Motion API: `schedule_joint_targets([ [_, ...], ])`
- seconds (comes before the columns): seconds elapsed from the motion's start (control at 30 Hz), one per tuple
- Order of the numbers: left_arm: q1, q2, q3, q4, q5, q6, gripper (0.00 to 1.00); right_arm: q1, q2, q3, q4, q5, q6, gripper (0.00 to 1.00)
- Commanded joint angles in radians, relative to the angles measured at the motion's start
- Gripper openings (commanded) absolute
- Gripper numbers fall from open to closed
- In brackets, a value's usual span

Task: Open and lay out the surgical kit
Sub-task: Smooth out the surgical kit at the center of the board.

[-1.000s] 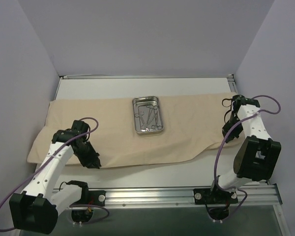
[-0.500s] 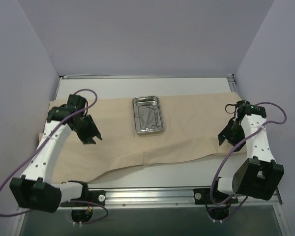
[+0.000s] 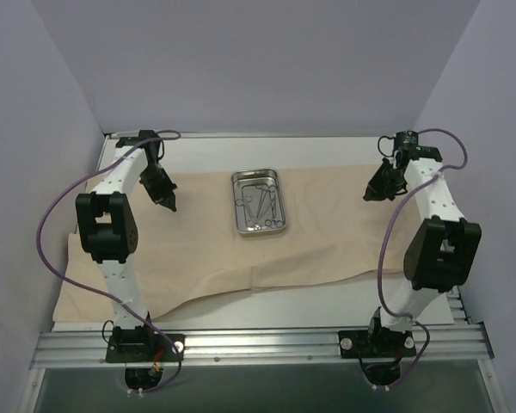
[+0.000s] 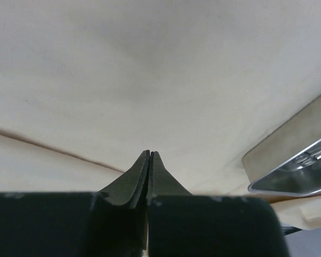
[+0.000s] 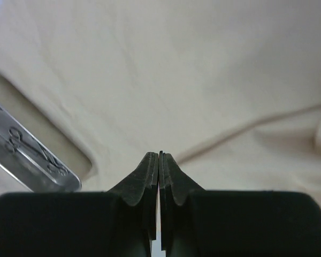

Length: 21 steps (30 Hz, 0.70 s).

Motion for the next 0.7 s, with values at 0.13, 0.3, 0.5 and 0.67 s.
schedule_joint_targets([
  [0.13,0.031,0.181,0.193,-0.146,-0.058,0.0,0.02,0.032,0.273,0.147,0.213,0.03,-0.004,0.0],
  [0.3,0.094,0.277,0.228,-0.099,-0.028,-0.008,0.02,0.039,0.433,0.184,0.342,0.045,-0.035,0.0],
  [0.5,0.122,0.429,0.357,-0.137,-0.016,-0.005,0.02,0.039,0.546,0.215,0.373,0.097,-0.061,0.0],
  [0.67,0.126,0.564,0.535,-0.169,0.041,0.009,0.02,0.036,0.647,0.242,0.385,0.113,-0.05,0.0],
])
